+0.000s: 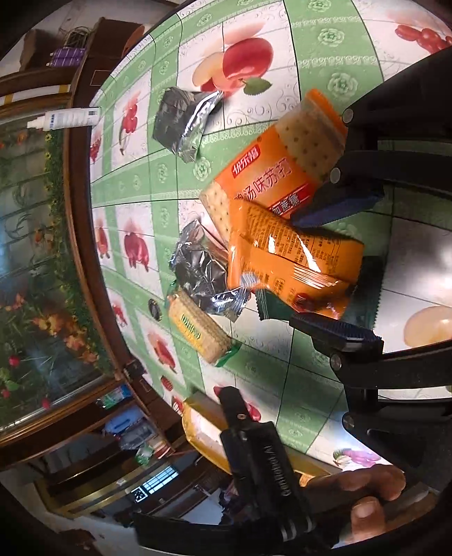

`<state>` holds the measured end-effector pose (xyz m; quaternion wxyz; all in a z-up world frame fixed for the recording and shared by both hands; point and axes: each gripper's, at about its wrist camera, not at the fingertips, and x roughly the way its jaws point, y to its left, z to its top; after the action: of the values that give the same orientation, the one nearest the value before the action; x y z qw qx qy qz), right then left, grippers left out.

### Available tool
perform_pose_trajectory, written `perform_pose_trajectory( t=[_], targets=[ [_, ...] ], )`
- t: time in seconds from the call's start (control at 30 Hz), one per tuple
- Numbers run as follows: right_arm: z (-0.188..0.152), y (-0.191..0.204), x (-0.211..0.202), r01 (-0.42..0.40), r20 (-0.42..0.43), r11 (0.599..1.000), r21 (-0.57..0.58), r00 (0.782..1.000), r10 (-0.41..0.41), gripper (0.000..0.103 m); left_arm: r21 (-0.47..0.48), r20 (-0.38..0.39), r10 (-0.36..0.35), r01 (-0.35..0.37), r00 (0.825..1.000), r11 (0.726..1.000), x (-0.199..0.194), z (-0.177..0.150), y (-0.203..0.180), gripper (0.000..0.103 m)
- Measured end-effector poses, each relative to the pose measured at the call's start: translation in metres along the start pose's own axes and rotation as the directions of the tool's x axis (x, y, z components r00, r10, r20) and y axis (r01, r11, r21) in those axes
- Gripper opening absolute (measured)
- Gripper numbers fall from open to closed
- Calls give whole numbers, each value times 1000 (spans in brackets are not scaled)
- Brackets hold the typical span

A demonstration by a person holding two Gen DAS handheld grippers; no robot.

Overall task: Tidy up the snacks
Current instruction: 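Grasp the yellow WEIDAN cracker pack with the left tool while the right grasps an orange bag, then carry the WEIDAN pack and orange bag into the tray and open both tools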

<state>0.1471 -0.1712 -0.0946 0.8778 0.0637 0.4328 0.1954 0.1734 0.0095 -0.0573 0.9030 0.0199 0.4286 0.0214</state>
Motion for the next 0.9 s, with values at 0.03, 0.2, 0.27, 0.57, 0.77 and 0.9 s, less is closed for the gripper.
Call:
perform_pose_trajectory(
  t=[0.03, 0.2, 0.27, 0.57, 0.77, 0.9],
  targets=[
    [1, 0, 2, 2, 1, 1000, 5, 1000, -2, 53, 4, -9, 0, 0, 1000, 1000, 6, 3, -1, 77],
    [9, 1, 8, 32, 1, 999, -13, 999, -32, 53, 30, -44, -14, 16, 999, 999, 30, 14, -10, 77],
    [9, 6, 10, 56, 4, 997, -49, 998, -56, 53, 43, -48, -8, 10, 999, 999, 37, 18, -14, 77],
    [6, 21, 13, 125, 16, 978, -170, 992, -124, 52, 74, -74, -16, 22, 997, 997, 69, 25, -31, 77],
    [3, 21, 8, 127, 30, 975, -180, 992, -124, 42, 85, -63, 1, 5, 998, 996, 57, 17, -30, 46],
    [0, 18, -3, 114, 51, 979, -167, 993, -107, 33, 65, -36, 18, -16, 999, 998, 33, -5, -18, 45]
  ],
)
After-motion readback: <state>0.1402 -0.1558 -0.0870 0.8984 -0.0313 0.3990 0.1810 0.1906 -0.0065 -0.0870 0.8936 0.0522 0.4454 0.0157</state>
